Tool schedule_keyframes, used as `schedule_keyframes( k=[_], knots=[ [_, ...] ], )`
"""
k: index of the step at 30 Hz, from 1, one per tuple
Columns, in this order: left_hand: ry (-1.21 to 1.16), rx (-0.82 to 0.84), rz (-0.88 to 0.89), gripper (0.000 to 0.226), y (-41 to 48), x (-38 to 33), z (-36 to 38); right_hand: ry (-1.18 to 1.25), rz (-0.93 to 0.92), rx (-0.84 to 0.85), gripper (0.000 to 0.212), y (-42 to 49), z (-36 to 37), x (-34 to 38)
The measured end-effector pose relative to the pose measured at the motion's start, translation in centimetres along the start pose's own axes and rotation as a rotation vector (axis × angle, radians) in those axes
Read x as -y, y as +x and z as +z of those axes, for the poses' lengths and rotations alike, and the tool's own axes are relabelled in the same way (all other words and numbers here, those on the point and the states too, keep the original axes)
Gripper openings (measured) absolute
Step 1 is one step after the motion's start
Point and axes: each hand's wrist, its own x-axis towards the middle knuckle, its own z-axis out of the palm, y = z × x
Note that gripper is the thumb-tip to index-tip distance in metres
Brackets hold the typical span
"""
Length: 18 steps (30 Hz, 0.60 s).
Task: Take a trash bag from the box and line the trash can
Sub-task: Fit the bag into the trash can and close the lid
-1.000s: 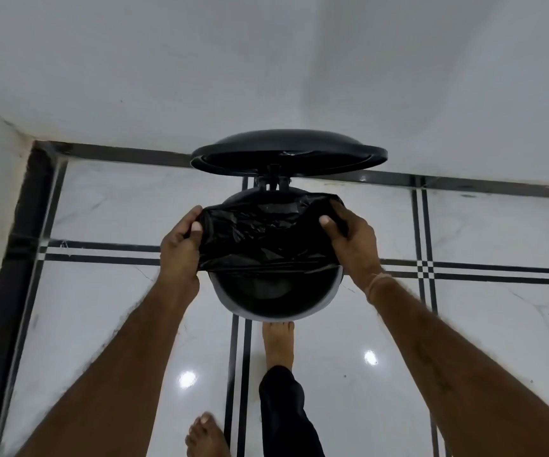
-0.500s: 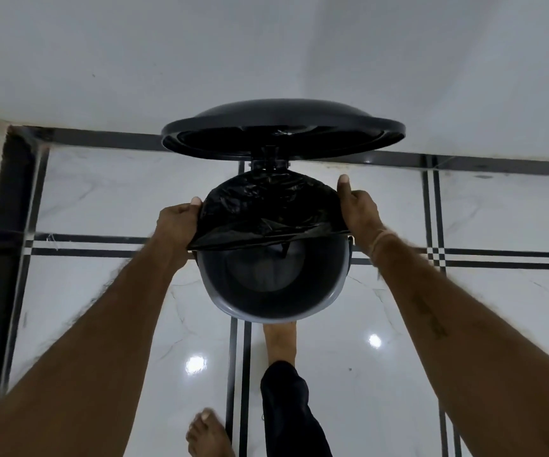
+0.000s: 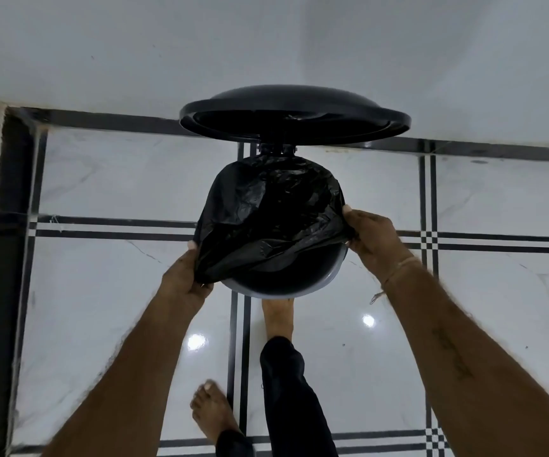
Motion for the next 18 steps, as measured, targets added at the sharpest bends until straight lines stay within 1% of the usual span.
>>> schedule_keyframes(
  k=[3,5,8,9,11,13,14,16,17,18],
  knots=[
    [-0.025,0.039,-0.052,0.026,-0.7,1.3,-0.3,0.085,0.029,-0.02,0.031,-0.8,-0.6,-1.0],
    [-0.056,0.055,-0.064,0.024,-0.7,2.3,-0.7,0.127,0.053,-0.073,0.03,-1.6,-0.5,-1.4],
    [-0.106,0.096,-0.061,0.019,-1.2,3.9,-1.0,0.173,0.058,-0.219,0.023,-2.5,0.4,-2.7],
    [-0.117,0.11,-0.055,0.019,-1.4,4.3,-1.0,0.152,0.047,-0.268,0.025,-2.6,0.9,-3.3],
    [-0.15,0.133,-0.049,0.027,-2.2,5.0,-0.7,0.09,0.018,-0.355,0.027,-2.9,1.6,-4.4],
    [-0.177,0.132,-0.061,0.034,-2.7,5.4,-0.3,0.063,-0.01,-0.369,0.017,-3.5,2.0,-5.0],
    [-0.167,0.123,-0.07,0.032,-2.9,5.5,-0.2,0.059,-0.009,-0.361,0.014,-3.9,2.0,-5.1],
    [-0.129,0.097,-0.086,0.029,-3.1,5.5,-0.1,0.063,0.022,-0.356,0.029,-4.5,1.9,-5.3],
    [-0.116,0.087,-0.088,0.029,-3.1,5.6,-0.1,0.075,0.037,-0.359,0.033,-4.7,1.7,-5.5],
    [-0.109,0.08,-0.085,0.029,-3.2,5.6,-0.1,0.094,0.059,-0.36,0.032,-4.8,1.6,-5.7]
  ],
)
